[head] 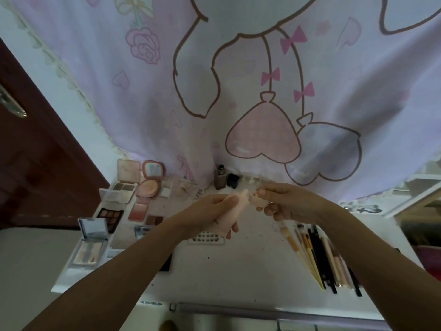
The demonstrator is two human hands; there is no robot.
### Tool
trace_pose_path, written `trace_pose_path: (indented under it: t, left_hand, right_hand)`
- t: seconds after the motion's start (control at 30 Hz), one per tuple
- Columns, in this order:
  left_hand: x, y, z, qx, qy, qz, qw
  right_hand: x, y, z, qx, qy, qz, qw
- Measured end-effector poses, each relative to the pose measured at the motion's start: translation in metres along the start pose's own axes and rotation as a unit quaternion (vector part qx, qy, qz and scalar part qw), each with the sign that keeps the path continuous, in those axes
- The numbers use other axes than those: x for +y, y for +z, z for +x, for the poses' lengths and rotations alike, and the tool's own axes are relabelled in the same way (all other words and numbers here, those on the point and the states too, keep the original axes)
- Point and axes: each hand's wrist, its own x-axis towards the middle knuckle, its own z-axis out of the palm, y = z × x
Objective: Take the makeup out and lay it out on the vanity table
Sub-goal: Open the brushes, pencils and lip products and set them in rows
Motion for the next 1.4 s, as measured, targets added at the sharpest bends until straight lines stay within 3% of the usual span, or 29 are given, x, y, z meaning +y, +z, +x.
trace_pose_path:
  t: [0.17,0.27,0.4,0.5,0.6,0.77,0.97,1.1,1.2,1.27,1.4]
  left_hand:
    - [-0.036,-0.006,0.022,0.080,-0.068,-0.104,0.989]
    - [-0.055,-0.006,0.045,0.129,-0.126,-0.138,0.974]
    - [-0.070,-0.008,0.078,0.208,-0.159,-0.010,0.965]
    - [-0.075,-0.015,0.089,0.258,-0.159,0.017,0.953]
    - [-0.082,-0.023,0.089,0.290,-0.137,0.026,0.947]
    - [-0.094,-0.034,0.093,0.317,-0.134,0.007,0.939]
    - [-0.090,-0.032,0.102,0.310,-0.101,-0.002,0.946]
    - [-0.085,-0.019,0.122,0.254,-0.074,0.053,0.963]
    - [-0.088,-0.008,0.138,0.230,-0.101,0.064,0.966]
    - [-0.090,0.000,0.144,0.218,-0.145,-0.001,0.965]
    - [-0.100,0.012,0.155,0.247,-0.195,-0.014,0.949]
  right_hand:
    - [0.046,-0.005,0.033,0.098,0.013,0.261,0.960]
    - [0.072,-0.001,0.054,0.133,0.001,0.306,0.943]
    - [0.100,0.013,0.097,0.237,0.045,0.171,0.955]
    - [0.114,0.020,0.135,0.296,0.055,-0.046,0.952]
    - [0.114,0.025,0.167,0.313,0.031,-0.235,0.920]
    - [0.111,0.033,0.196,0.333,0.041,-0.336,0.880]
    - [0.104,0.028,0.173,0.328,0.051,-0.203,0.921]
    - [0.104,0.026,0.140,0.268,0.028,0.025,0.963]
    - [0.109,0.010,0.137,0.337,0.059,0.031,0.939]
    - [0.108,-0.002,0.142,0.388,0.076,0.004,0.919]
    - [0.099,-0.009,0.162,0.395,0.088,-0.088,0.910]
